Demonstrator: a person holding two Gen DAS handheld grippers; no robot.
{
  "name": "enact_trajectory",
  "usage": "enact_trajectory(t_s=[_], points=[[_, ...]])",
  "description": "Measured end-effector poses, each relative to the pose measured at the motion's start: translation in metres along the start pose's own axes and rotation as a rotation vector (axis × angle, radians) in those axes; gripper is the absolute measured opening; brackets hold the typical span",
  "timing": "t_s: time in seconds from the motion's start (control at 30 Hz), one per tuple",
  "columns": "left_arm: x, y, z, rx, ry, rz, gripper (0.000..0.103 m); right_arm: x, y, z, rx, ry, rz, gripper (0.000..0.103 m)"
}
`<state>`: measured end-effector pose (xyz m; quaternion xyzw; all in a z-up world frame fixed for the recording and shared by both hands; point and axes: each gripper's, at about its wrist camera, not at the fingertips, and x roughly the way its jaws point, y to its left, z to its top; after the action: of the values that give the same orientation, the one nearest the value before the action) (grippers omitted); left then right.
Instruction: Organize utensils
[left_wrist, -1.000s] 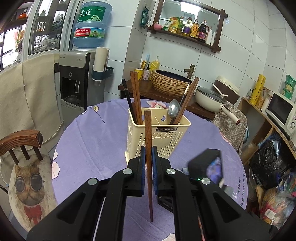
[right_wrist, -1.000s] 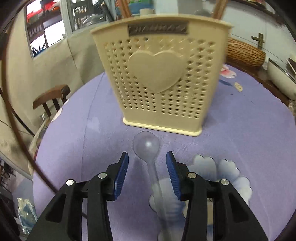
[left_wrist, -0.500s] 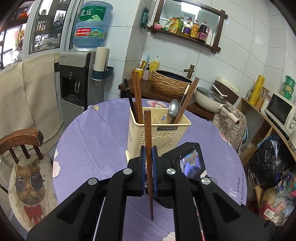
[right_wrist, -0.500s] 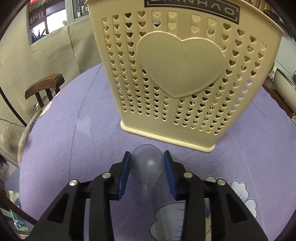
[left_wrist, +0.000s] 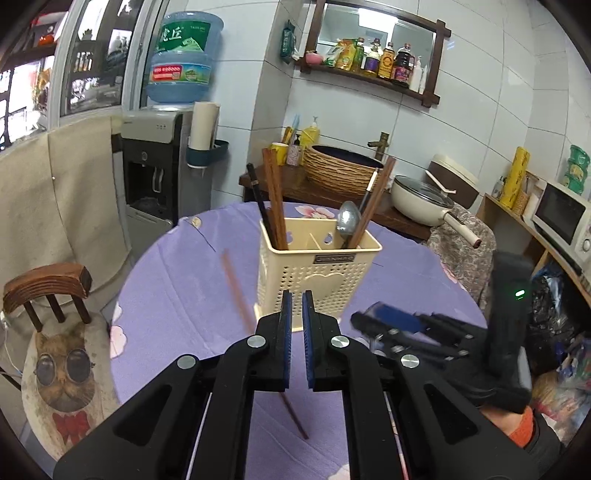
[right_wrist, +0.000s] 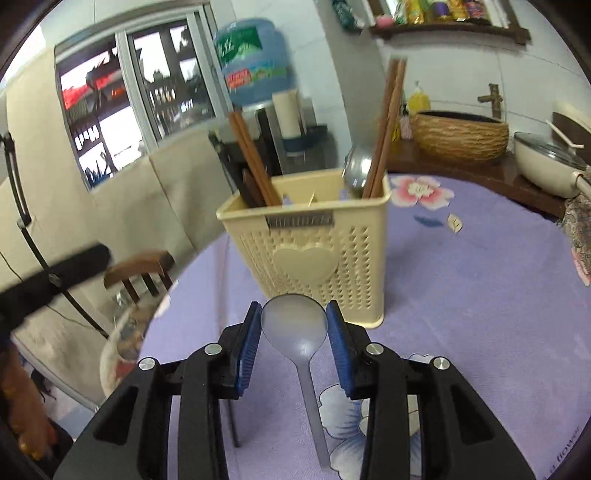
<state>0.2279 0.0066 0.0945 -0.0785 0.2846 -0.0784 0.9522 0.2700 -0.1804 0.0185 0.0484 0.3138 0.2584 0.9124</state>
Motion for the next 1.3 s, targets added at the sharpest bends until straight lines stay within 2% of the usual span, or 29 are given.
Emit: enact_trajectory(t_s=[0.1,0.2,0.3,0.4,0.53,0.63,0.7,0.77,1.0,1.07,1.1,1.17,1.27,1.3], points=[[0.000,0.002,0.001,-0.001,-0.010,0.023,0.005,-0.019,0.003,0.002,0.000,-0.037,0.002,0.035],[0.002,0.009,0.002,-0.031,0.003,0.011,0.005,-0.028,0.003,0.001,-0.007,-0.054,-0.021,0.035],[0.009,0.021,0.004,-0.033,0.010,0.076,0.006,-0.031,0.002,-0.001,-0.002,-0.053,-0.018,0.035],[0.029,0.043,0.002,-0.075,0.053,0.138,0.006,-0.032,0.002,0.000,-0.003,-0.057,-0.017,0.035],[0.068,0.065,-0.011,-0.096,0.154,0.215,0.006,-0.033,0.002,0.000,0.009,-0.062,-0.002,0.035],[0.101,0.075,-0.022,-0.105,0.227,0.238,0.016,-0.032,0.003,-0.001,0.001,-0.067,-0.018,0.035],[0.121,0.079,-0.028,-0.112,0.256,0.244,0.029,-0.032,0.003,-0.002,0.001,-0.065,-0.016,0.035],[0.143,0.081,-0.031,-0.100,0.267,0.292,0.032,-0.032,0.001,-0.003,0.007,-0.064,-0.016,0.035],[0.199,0.095,-0.035,-0.115,0.321,0.379,0.032,-0.034,-0.002,-0.004,0.018,-0.061,-0.006,0.035],[0.211,0.100,-0.034,-0.143,0.343,0.377,0.031,-0.033,-0.003,-0.004,0.025,-0.058,-0.002,0.035],[0.216,0.102,-0.035,-0.153,0.356,0.380,0.028,-0.033,-0.003,-0.004,0.028,-0.059,0.001,0.035],[0.221,0.101,-0.037,-0.128,0.330,0.422,0.023,-0.032,-0.004,-0.005,0.030,-0.058,0.004,0.035],[0.222,0.099,-0.038,-0.120,0.321,0.422,0.018,-0.032,-0.004,-0.005,0.030,-0.056,0.007,0.035],[0.223,0.100,-0.037,-0.121,0.323,0.421,0.013,-0.032,-0.005,-0.005,0.032,-0.056,0.005,0.035]])
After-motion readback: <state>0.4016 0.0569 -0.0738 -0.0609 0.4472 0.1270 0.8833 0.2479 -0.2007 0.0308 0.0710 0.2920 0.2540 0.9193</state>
